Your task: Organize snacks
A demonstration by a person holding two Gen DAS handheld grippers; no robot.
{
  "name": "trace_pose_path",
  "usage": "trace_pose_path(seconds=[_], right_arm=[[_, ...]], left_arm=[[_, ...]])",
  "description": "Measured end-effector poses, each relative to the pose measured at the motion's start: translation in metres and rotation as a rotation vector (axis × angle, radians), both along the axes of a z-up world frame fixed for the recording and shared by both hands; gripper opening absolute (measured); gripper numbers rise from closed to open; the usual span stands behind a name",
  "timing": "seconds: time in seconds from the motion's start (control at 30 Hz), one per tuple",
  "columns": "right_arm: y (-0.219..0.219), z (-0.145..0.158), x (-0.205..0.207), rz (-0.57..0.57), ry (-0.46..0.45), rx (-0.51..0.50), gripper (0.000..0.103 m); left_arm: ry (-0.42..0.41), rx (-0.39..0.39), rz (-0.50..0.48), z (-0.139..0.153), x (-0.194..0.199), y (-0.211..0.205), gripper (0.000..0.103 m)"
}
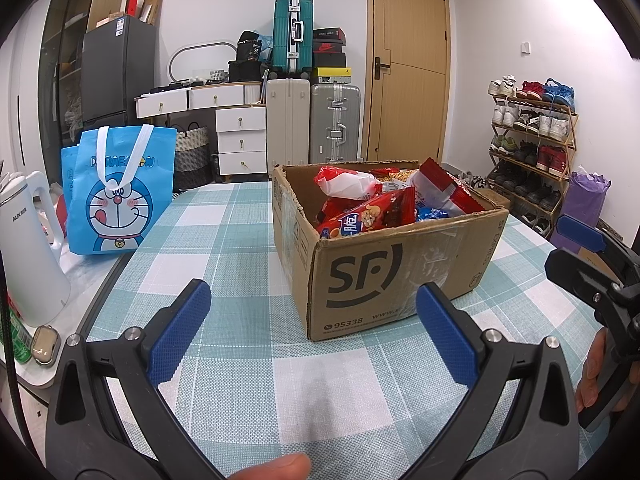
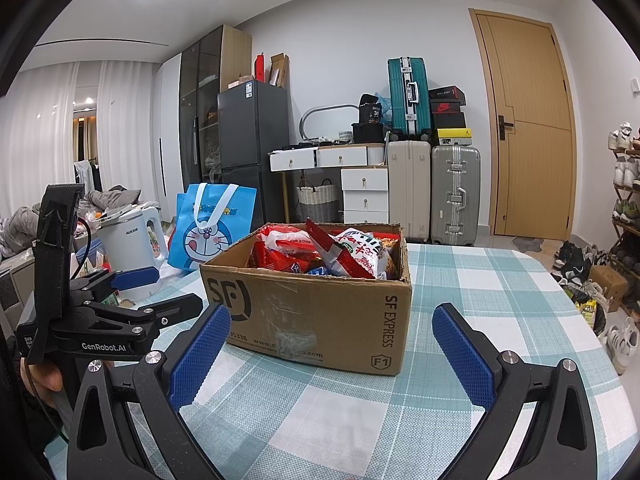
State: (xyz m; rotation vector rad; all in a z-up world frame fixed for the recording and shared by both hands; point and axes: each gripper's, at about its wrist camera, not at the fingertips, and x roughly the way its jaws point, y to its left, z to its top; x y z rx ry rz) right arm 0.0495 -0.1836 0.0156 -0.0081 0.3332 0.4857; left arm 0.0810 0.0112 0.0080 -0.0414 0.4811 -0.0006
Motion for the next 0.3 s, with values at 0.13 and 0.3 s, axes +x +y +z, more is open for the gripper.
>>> trace_pose_path(seconds=[0.13,0.3], right_arm=[[-0.0002,0.0,0.0,-0.001,0.0,-0.001,0.103],[-0.0005,-0.0009,0.0009,0.0,0.002,-0.002,0.103]], left_arm=[[-0.001,0.0,0.0,-0.0001,0.0,0.0002,0.102],[-0.003,-0.002,0.0,0.0003,0.0004,0.0001,0.102]])
